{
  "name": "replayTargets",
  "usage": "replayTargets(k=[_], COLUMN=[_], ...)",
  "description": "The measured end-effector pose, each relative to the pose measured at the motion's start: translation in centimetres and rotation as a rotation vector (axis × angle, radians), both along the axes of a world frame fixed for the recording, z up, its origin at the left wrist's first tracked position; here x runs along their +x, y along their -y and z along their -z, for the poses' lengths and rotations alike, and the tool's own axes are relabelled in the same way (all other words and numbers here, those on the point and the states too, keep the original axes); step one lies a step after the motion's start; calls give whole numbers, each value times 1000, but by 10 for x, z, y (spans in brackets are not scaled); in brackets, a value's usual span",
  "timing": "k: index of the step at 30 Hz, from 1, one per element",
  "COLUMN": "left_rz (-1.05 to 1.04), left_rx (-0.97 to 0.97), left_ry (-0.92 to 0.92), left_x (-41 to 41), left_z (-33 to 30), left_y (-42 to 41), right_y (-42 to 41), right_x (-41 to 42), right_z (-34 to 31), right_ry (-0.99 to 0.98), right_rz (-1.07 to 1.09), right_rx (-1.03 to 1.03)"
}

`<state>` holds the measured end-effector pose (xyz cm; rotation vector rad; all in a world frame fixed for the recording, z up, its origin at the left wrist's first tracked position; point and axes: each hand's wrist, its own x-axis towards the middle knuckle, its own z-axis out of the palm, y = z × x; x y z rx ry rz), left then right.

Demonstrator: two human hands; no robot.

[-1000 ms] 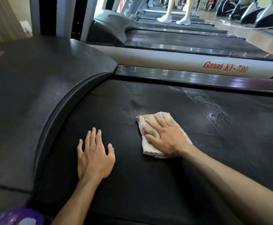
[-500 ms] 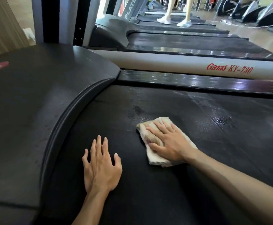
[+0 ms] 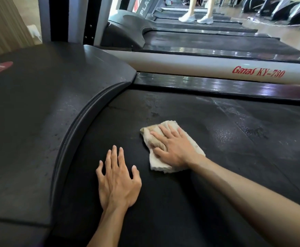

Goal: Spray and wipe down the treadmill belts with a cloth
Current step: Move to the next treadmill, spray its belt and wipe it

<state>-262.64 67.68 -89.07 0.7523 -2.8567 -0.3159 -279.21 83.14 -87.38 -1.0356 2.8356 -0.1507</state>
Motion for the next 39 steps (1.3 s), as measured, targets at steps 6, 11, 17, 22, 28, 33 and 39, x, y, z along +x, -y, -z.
replayTargets(k=[6,11,17,22,28,33,39], left_rz=[-1,-2,-13,-9,-1,5,14], left_rx=[16,-4,-7,-7,-7,-7,-16], left_ry=[13,45,34,14,17,32,51], left_x=[0,-1,-1,-2,0,1,-1], left_z=[-1,-2,-2,-1,0,0,-1], left_y=[0,-1,-1,0,1,1,2], right_y=[-33,17,11,-35,43,57,-17], right_x=[-29,-45,-12,-31,-55,-26,-23], right_z=[2,0,-2,1,1,3,6], right_ry=[-57,-12,-46,-66,-67,-56,-58], right_rz=[75,272,-57,-22,278,20,-40], right_rx=[16,4,11,-3,36,-27,-30])
